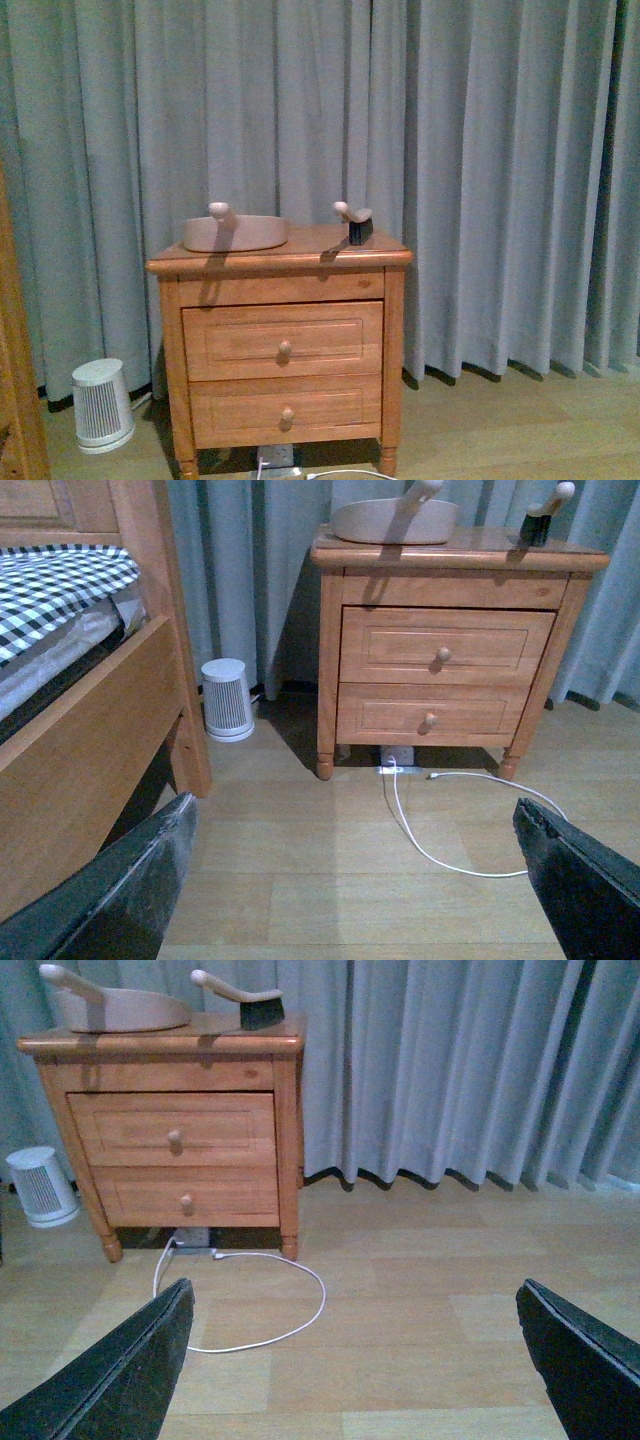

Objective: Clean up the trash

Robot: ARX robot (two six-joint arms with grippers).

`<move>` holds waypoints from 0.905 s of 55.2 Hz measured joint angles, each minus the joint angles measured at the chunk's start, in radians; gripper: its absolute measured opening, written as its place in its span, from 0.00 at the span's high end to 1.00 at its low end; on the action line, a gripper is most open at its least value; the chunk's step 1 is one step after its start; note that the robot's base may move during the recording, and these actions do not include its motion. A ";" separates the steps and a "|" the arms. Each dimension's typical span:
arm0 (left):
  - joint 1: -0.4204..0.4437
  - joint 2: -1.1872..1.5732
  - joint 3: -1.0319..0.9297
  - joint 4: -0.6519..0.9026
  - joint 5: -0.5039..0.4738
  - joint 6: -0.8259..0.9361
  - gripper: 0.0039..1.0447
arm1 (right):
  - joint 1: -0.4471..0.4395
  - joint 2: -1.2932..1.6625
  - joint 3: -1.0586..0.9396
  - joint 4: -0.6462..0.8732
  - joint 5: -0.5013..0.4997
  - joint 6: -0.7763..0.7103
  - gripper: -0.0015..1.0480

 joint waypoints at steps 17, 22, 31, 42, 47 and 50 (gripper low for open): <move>0.000 0.000 0.000 0.000 0.000 0.000 0.07 | 0.000 0.000 0.000 0.000 0.000 0.000 0.07; 0.000 0.000 0.000 0.000 0.000 0.000 0.07 | 0.000 0.000 0.000 0.000 0.000 0.000 0.07; 0.000 0.000 0.000 0.000 0.000 0.000 0.07 | 0.000 0.000 0.000 0.000 0.000 0.000 0.07; 0.000 0.000 0.000 0.000 0.000 0.000 0.07 | 0.000 0.000 0.000 0.000 0.000 0.000 0.07; 0.000 0.000 0.000 0.000 0.000 0.000 0.07 | 0.000 0.000 0.000 0.000 0.000 0.000 0.07; 0.000 0.000 0.000 0.000 0.000 0.000 0.07 | 0.000 0.000 0.000 0.000 0.000 0.000 0.07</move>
